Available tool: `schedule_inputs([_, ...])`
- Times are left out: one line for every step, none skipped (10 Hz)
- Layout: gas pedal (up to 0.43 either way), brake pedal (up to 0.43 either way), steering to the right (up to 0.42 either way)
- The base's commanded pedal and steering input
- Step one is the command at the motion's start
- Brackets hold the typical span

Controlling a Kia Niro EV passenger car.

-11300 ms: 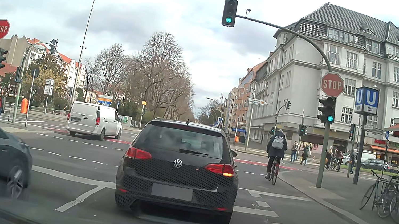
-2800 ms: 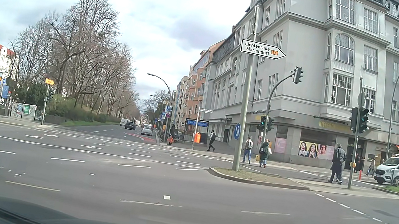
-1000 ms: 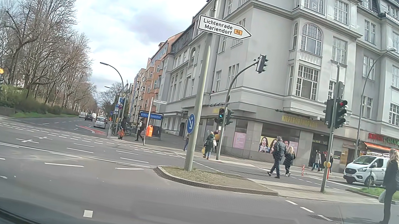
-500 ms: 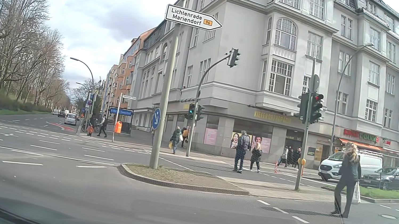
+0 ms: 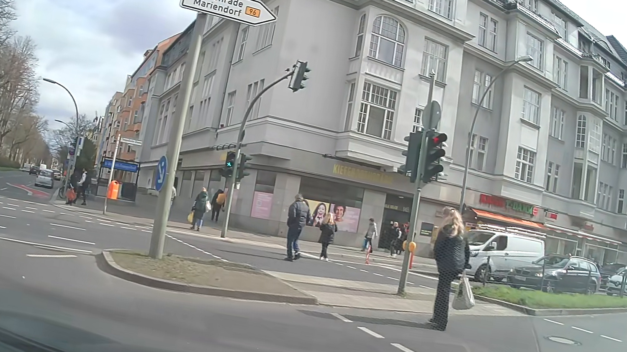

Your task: Follow the waypoints while adhering to traffic rules and regulations

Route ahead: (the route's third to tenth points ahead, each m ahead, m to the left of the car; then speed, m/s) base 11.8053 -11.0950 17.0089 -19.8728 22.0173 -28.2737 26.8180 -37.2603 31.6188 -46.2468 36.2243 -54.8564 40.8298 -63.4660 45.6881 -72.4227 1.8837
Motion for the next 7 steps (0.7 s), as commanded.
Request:
schedule_inputs([0.157, 0.000, 0.688])
schedule_inputs([0.157, 0.000, 0.688])
schedule_inputs([0.169, 0.000, 0.688])
schedule_inputs([0.177, 0.000, 0.688])
schedule_inputs([0.228, 0.000, 0.687])
schedule_inputs([0.240, 0.000, 0.686])
schedule_inputs([0.240, 0.000, 0.684])
